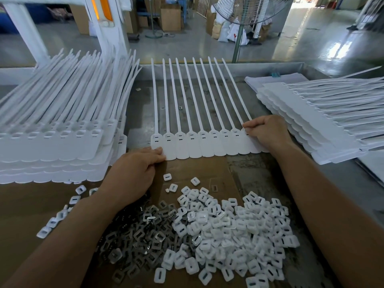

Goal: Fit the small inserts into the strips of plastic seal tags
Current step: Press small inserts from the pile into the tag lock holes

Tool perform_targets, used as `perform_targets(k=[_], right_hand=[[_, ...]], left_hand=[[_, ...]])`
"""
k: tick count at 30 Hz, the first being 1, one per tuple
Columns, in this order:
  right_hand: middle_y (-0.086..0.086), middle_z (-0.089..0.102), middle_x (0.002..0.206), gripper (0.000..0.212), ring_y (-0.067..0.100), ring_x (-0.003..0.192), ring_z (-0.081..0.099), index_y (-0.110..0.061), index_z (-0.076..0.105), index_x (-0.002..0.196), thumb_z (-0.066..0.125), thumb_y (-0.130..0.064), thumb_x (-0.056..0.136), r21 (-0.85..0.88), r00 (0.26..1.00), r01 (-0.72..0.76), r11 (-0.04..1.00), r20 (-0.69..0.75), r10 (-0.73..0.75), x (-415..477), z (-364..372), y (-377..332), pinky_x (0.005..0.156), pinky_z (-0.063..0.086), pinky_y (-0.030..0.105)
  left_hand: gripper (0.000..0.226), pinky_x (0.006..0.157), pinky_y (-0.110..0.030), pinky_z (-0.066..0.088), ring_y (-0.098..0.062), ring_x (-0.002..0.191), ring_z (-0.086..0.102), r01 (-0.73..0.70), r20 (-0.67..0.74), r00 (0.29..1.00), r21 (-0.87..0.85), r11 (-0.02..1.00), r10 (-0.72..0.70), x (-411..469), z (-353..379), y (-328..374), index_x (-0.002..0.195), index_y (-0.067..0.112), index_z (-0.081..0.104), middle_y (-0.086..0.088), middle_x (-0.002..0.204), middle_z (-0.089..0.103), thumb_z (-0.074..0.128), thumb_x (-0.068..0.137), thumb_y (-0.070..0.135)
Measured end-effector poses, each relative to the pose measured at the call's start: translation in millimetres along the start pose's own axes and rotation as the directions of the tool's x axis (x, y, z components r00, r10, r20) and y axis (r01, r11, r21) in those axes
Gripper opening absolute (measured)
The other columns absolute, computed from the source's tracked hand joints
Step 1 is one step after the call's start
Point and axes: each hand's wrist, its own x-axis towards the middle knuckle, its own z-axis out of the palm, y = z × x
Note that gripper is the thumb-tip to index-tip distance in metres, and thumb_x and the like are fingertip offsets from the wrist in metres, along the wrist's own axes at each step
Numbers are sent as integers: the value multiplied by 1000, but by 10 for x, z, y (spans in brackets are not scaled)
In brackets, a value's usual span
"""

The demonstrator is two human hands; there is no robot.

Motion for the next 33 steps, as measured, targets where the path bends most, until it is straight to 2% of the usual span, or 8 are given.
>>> perform_targets(k=[7, 12, 17, 20, 23, 28, 31, 33], right_hand=[[-14, 58, 73, 19, -4, 70, 48, -23, 68, 76, 68, -4, 77, -51, 997, -64, 997, 43, 66, 72, -20, -66, 59, 32, 6], [-5, 63, 82, 23, 7, 84, 52, -22, 65, 65, 69, -2, 76, -83, 994, -101, 991, 45, 104, 107, -41, -120, 76, 37, 22], [0, 64, 81, 24, 9, 82, 56, -19, 64, 64, 71, 2, 74, -127, 986, -144, 981, 64, 153, 148, -50, -202, 81, 44, 24], [1, 64, 87, 19, 9, 84, 55, -18, 65, 69, 71, -2, 76, -136, 989, -126, 983, 57, 135, 110, -24, -161, 81, 42, 24], [-2, 63, 89, 14, 7, 83, 54, -20, 66, 76, 68, -7, 80, -140, 998, -38, 989, 44, 45, 52, -35, -103, 77, 37, 21], [-1, 64, 95, 8, 12, 89, 56, -21, 66, 88, 62, -15, 85, -205, 997, 16, 979, 71, -2, -26, -51, -56, 73, 42, 21], [-4, 61, 103, 20, 11, 89, 54, -19, 65, 106, 62, -22, 86, -298, 993, 80, 951, 111, -49, -128, -78, -95, 69, 42, 21], [-12, 58, 97, 24, 5, 83, 56, -21, 63, 108, 64, -23, 85, -317, 980, 189, 929, 121, -158, -284, -111, -159, 67, 40, 17]], left_hand=[[42, 104, -19, 18, -10, 127, 39, 1, -9, 1000, -7, 1000, -1, -14, -6, 3, 120, 19, 59, 9, 132, 49, 44, 86, -1], [42, 104, -20, 18, -10, 127, 39, 4, -10, 1000, -8, 1000, -4, -3, 0, 1, 120, 20, 59, 9, 132, 49, 45, 86, -1], [43, 105, -20, 18, -10, 128, 38, 8, 2, 1000, -9, 1000, -8, -3, -9, -9, 120, 21, 58, 9, 133, 49, 45, 87, -1], [43, 105, -20, 17, -10, 128, 38, 7, 7, 1000, -7, 1000, -7, -3, -14, -6, 121, 21, 58, 10, 133, 48, 44, 87, -1], [42, 103, -16, 17, -8, 127, 39, 10, -6, 1000, -13, 1000, -10, 18, 0, 5, 119, 21, 59, 10, 132, 49, 45, 86, -1], [41, 103, -17, 17, -9, 127, 39, 2, -9, 1000, -11, 1000, -2, 11, 6, -8, 118, 19, 60, 9, 131, 50, 46, 85, -1], [42, 104, -17, 16, -9, 128, 38, -7, 1, 1000, 5, 1000, 7, 8, -2, -6, 120, 19, 59, 9, 132, 49, 45, 86, -1], [42, 104, -16, 15, -9, 129, 37, -10, 15, 1000, 21, 1000, 10, 18, -5, 10, 121, 19, 58, 9, 134, 47, 43, 87, 0]])
